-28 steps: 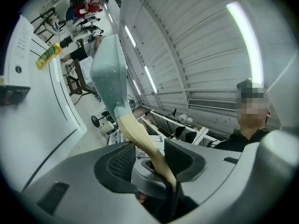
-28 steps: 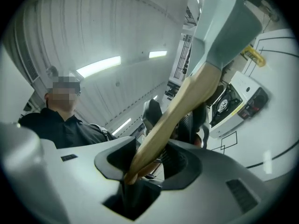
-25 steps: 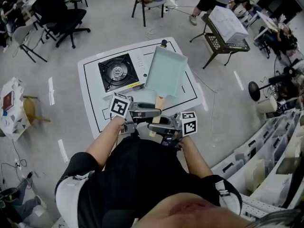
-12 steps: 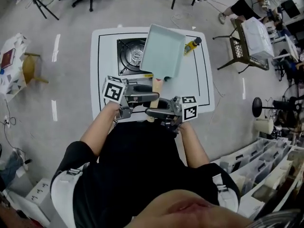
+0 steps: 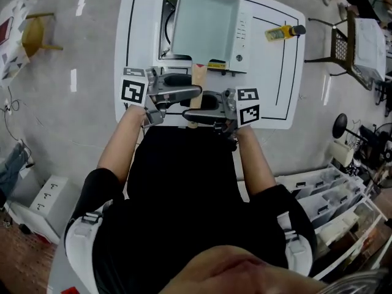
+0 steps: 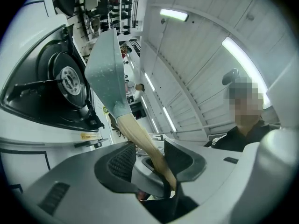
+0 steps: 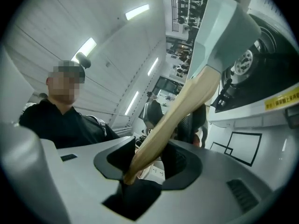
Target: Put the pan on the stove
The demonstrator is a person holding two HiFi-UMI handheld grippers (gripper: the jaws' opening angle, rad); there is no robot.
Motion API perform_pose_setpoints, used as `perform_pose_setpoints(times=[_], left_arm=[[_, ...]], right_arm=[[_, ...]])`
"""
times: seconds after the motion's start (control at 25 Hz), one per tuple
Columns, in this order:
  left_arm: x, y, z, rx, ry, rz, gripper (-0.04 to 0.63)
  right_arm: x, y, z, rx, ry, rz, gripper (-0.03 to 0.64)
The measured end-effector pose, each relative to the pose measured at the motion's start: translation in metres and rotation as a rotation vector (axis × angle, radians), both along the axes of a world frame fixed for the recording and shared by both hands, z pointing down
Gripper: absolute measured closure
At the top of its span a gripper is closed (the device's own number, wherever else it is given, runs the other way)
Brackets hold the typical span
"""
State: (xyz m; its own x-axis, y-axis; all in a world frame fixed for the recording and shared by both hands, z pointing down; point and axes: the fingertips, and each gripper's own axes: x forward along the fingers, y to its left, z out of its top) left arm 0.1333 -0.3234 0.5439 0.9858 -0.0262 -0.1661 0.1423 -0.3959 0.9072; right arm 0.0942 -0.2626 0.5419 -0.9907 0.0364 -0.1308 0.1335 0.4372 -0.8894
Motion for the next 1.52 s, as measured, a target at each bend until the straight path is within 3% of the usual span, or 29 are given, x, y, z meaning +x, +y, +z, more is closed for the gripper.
perform_pose_setpoints(times=[0.36,0.92,1.2,1.52], left_arm=[[-0.009,-0.016,0.032,-0.037,0.03,-0.053,0.393],[-0.013,-0.015,0.051,-0.072,0.041,-0.048,0.393],[-0.017,-0.016,0.055,-0.11,0.038,-0.026,0.396],[-0.017,-0.008,0.027,-0.076,0.04,-0.014,0.376]], right_arm=[[-0.006,-0.013,0.029,-0.041,0.022,-0.046,0.434],[-0.011,-0.012,0.048,-0.062,0.067,-0.057,0.434],[-0.016,-0.014,0.052,-0.093,0.066,-0.039,0.44],[-0.009,-0.009,0.025,-0.141,0.033,-0.021,0.437]])
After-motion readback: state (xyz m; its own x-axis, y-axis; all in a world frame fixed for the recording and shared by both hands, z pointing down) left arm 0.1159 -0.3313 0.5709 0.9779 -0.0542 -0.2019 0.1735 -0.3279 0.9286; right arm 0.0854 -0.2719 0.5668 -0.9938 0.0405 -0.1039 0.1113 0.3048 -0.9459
